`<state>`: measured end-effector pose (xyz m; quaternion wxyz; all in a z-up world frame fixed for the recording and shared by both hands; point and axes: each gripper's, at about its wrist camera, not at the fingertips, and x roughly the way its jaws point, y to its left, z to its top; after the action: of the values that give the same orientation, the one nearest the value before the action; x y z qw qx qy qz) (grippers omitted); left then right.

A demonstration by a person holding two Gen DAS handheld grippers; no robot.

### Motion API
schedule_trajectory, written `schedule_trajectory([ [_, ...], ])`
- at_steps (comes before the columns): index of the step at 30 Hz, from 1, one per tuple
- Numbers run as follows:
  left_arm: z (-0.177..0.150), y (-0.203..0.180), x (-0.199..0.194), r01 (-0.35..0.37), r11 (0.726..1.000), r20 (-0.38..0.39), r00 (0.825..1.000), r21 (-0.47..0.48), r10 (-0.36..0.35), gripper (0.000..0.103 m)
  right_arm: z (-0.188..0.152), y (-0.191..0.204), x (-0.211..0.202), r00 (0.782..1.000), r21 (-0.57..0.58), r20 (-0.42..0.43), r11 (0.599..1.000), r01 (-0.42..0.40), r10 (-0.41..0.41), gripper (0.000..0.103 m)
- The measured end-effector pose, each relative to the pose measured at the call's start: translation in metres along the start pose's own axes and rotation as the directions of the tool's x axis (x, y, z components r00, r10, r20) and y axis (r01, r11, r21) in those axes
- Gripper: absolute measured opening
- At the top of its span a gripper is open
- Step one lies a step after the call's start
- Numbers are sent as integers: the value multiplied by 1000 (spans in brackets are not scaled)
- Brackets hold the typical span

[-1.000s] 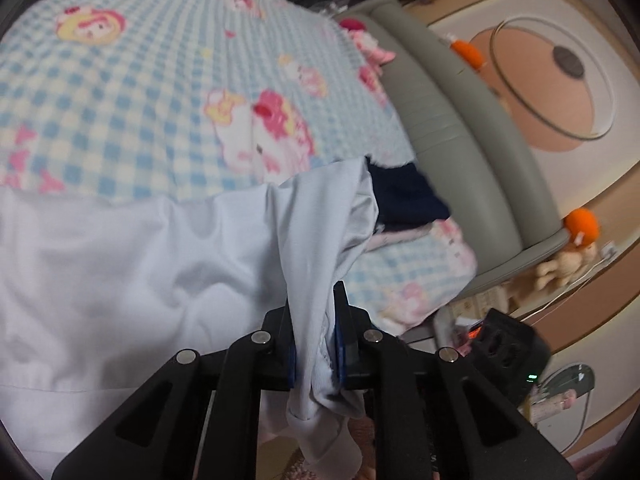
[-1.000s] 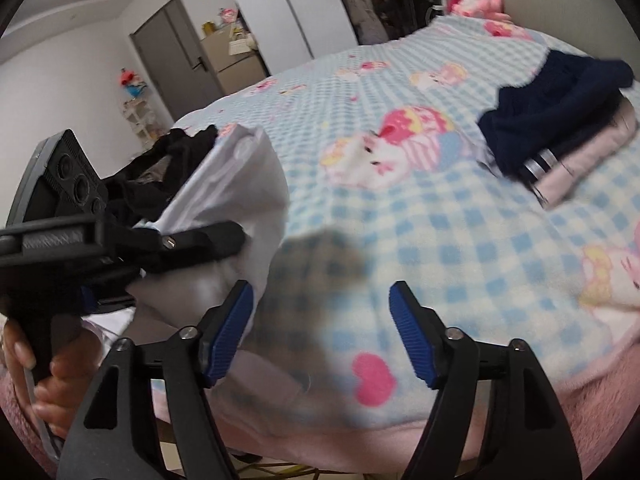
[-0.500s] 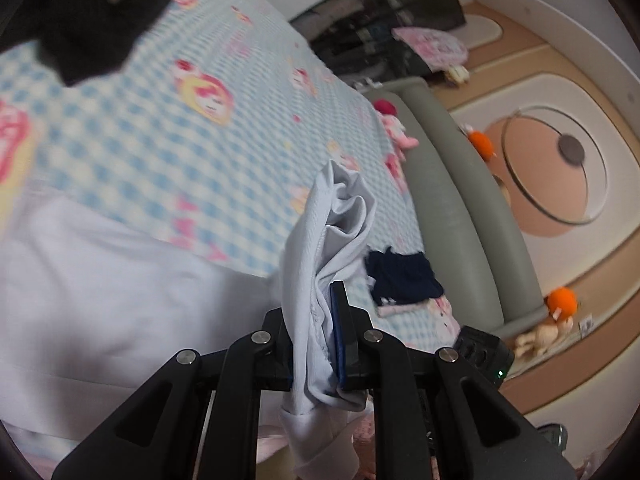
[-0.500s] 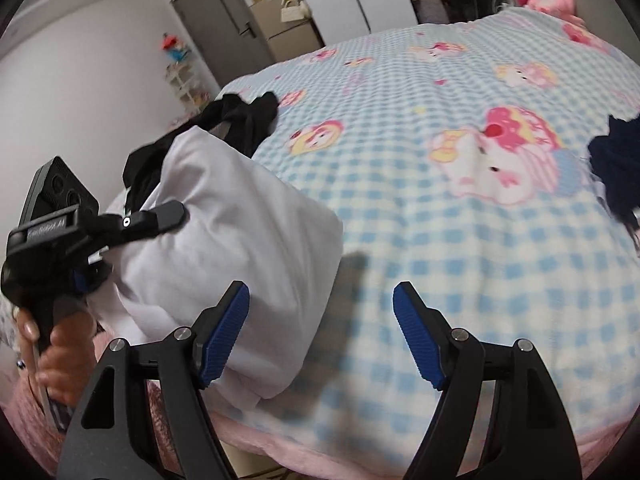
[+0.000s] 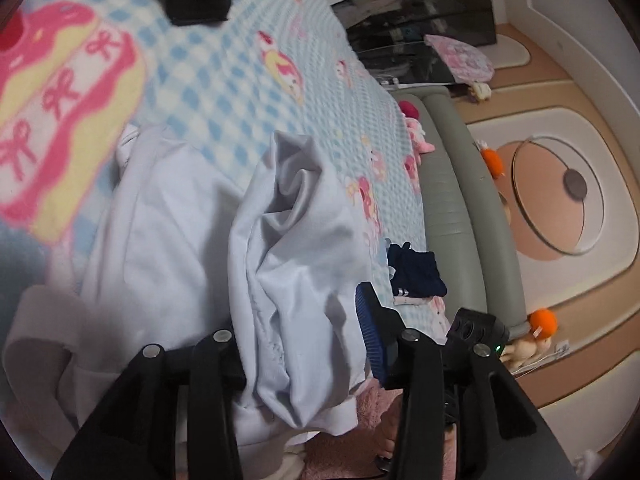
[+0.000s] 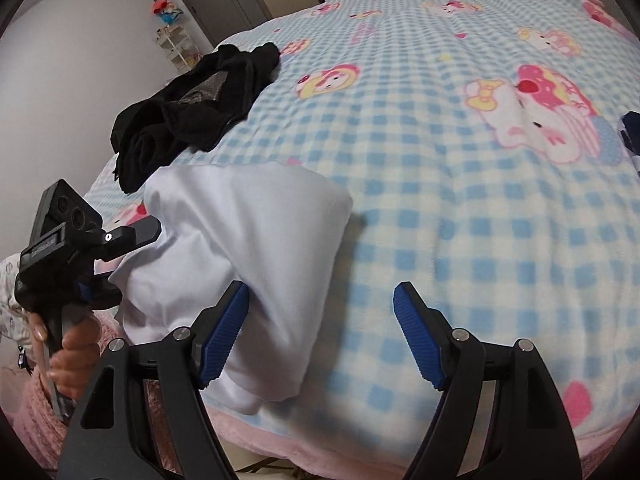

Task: Fold clothes

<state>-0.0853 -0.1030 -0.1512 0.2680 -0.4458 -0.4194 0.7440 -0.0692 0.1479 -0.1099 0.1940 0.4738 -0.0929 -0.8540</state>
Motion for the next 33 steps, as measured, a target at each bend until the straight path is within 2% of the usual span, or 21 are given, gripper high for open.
schedule_trajectory([
  [1, 0, -6, -1, -36, 999, 9, 999, 33, 36, 38, 0, 3, 1, 1000, -6, -2, 1000, -2, 2, 77],
  [2, 0, -12, -3, -71, 995, 19, 997, 65, 69, 20, 1, 5, 2, 1000, -12, -4, 1000, -4, 4, 77],
  [5, 10, -35, -15, -97, 986, 62, 994, 135, 89, 15, 5, 11, -4, 1000, -20, 6, 1000, -15, 15, 77],
  [7, 17, -49, -31, -85, 984, 94, 993, 159, 71, 15, 11, 13, -14, 999, -11, 38, 999, -33, 33, 77],
  [10, 30, -49, -45, -156, 973, 94, 985, 168, 142, 15, 20, 16, -20, 997, 1, 60, 999, -52, 52, 82],
  [13, 30, -13, -50, -233, 967, 74, 971, 104, 226, 15, 23, 21, -7, 997, 1, 23, 998, -69, 68, 82],
  [16, 30, 22, -55, -307, 951, 49, 951, 41, 305, 19, 19, 28, 15, 991, 7, -42, 992, -125, 125, 82],
  [17, 28, 29, -57, -310, 950, 62, 949, 32, 308, 19, 18, 30, 22, 987, 11, -60, 989, -151, 151, 83],
  [20, 20, 42, -58, -262, 965, 62, 963, 16, 261, 26, 18, 32, 43, 980, 34, -88, 984, -174, 176, 90],
  [22, 18, 39, -55, -295, 953, 62, 954, 61, 292, 28, 19, 26, 58, 970, 82, -109, 974, -210, 218, 99],
  [25, 15, 34, -50, -312, 943, 70, 950, 116, 306, 40, 19, 16, 77, 946, 165, -131, 947, -274, 296, 103],
  [26, 12, 33, -45, -328, 933, 68, 944, 146, 321, 42, 20, 14, 79, 940, 182, -129, 939, -292, 317, 101],
  [28, 7, 32, -34, -347, 921, 60, 938, 179, 342, 42, 22, 26, 75, 938, 143, -122, 941, -306, 324, 76],
  [29, 8, 32, -36, -335, 927, 57, 942, 171, 330, 41, 24, 32, 73, 937, 122, -119, 942, -313, 327, 75],
  [31, 9, 32, -39, -311, 937, 51, 950, 156, 307, 40, 23, 43, 63, 956, 47, -89, 960, -277, 280, 64],
  [33, 7, 23, -39, -299, 938, 37, 954, 176, 297, 40, 23, 38, 49, 955, 42, -69, 957, -286, 288, 55],
])
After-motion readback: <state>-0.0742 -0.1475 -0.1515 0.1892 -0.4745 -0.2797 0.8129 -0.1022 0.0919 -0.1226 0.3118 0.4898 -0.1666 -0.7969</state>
